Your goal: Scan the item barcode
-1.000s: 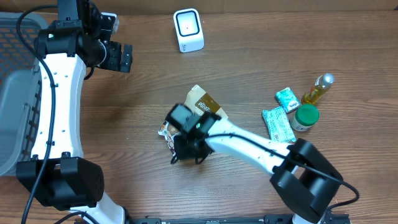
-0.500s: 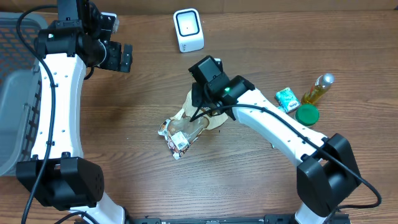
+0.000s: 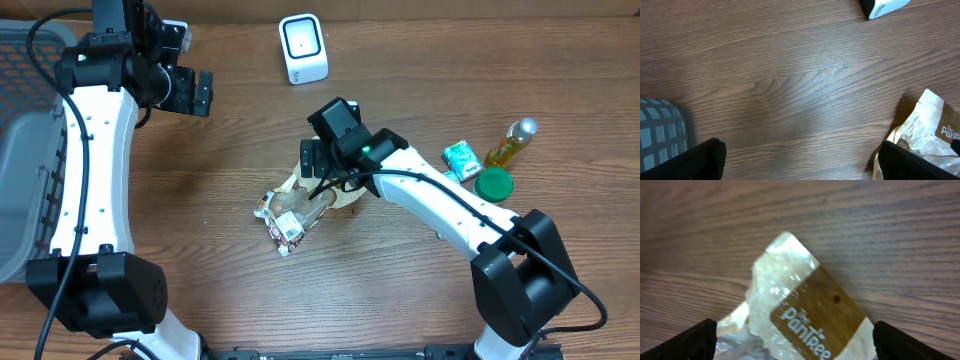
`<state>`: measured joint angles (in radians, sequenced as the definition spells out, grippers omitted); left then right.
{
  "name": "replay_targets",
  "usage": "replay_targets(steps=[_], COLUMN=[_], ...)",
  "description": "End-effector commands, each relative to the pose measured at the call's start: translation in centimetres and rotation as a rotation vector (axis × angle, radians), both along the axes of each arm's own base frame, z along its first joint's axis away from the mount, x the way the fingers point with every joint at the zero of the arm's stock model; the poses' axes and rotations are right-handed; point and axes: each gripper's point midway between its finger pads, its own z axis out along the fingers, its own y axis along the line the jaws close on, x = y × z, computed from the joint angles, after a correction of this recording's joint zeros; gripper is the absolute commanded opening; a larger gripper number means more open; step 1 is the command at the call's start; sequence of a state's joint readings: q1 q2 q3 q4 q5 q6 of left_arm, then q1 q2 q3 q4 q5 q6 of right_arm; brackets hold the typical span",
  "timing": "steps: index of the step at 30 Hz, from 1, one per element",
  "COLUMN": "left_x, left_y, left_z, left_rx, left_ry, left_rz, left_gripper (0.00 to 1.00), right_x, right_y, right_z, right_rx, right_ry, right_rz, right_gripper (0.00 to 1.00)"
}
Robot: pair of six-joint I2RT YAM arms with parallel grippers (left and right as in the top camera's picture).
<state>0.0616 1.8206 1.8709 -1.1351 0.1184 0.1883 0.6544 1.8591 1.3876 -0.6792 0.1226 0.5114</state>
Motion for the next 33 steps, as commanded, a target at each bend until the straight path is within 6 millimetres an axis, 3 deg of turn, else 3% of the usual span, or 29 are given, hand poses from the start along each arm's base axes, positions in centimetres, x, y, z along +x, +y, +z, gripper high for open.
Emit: replay_targets(steps=[1, 9, 16, 22, 26, 33], left_x=[0.2, 0.2, 0.2, 0.2, 0.2, 0.2], left_y=[0.2, 0.2, 0.2, 0.2, 0.2, 0.2], left_z=[0.0, 0.0, 0.0, 0.0, 0.0, 0.0], left_rx=[-0.004, -0.003, -0.004, -0.003, -0.004, -0.004], left_ry=[0.000, 0.000, 0.000, 0.000, 0.000, 0.000], left_rz=[0.016, 0.016, 0.016, 0.016, 0.016, 0.016], left_gripper=[1.00, 1.00, 0.99, 1.00, 1.00, 1.00], right_x=[-0.5, -2.1, -0.5, -0.3, -0.8, -3.5], right_y=[-0.5, 1.9, 1.3, 1.4, 1.0, -0.3], right_z=[-1.4, -2.1, -2.5, -4.6, -6.3, -7.4], right_rx=[-0.046, -0.015, -0.079, -0.130, -0.152, -0.179], right_ry=[0.009, 0.024, -0.042, -0.035, 0.014, 0.145], right_rz=[0.065, 0.390, 0.388, 0.463, 0.469, 0.441], right_gripper=[0.97, 1.00, 1.00, 1.00, 1.00, 0.84])
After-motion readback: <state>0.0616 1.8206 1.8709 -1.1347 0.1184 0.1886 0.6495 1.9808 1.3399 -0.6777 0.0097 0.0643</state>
